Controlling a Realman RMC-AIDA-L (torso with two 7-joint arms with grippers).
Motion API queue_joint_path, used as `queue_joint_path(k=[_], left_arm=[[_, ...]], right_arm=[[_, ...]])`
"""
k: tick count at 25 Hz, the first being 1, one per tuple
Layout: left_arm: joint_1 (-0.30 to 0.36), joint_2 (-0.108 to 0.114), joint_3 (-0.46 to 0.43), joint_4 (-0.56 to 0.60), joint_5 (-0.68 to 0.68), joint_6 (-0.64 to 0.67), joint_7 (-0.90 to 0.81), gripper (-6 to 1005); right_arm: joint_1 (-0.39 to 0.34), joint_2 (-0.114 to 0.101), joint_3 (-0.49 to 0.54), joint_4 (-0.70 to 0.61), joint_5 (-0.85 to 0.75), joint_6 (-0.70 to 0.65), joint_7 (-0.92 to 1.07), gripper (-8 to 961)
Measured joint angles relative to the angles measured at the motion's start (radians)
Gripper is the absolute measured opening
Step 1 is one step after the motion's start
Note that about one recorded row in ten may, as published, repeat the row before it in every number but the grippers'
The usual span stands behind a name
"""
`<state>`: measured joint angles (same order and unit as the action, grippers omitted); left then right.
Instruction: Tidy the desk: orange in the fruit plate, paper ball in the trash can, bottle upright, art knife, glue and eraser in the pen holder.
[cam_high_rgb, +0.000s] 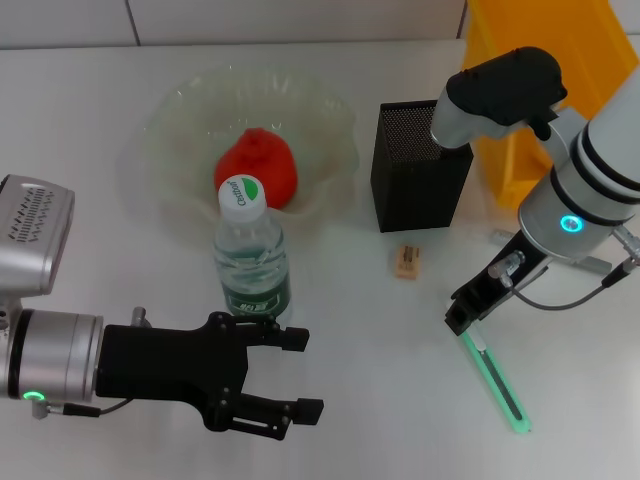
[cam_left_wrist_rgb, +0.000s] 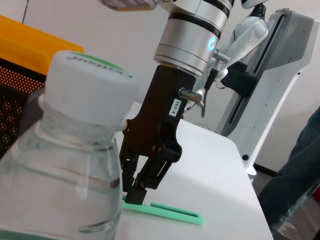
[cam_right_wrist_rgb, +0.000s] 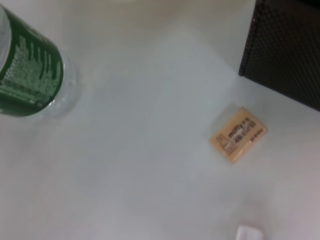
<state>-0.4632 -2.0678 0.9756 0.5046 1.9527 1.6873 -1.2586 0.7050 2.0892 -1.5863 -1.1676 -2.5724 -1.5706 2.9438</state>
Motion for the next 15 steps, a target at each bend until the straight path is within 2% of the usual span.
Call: queue_joint_path(k=[15], left_arm=[[0.004, 0.001, 0.000, 0.000, 0.000, -0.001, 0.012, 870]], right_arm=[[0.002, 0.000, -0.012, 0.011, 0.000, 0.000, 0.006, 307]])
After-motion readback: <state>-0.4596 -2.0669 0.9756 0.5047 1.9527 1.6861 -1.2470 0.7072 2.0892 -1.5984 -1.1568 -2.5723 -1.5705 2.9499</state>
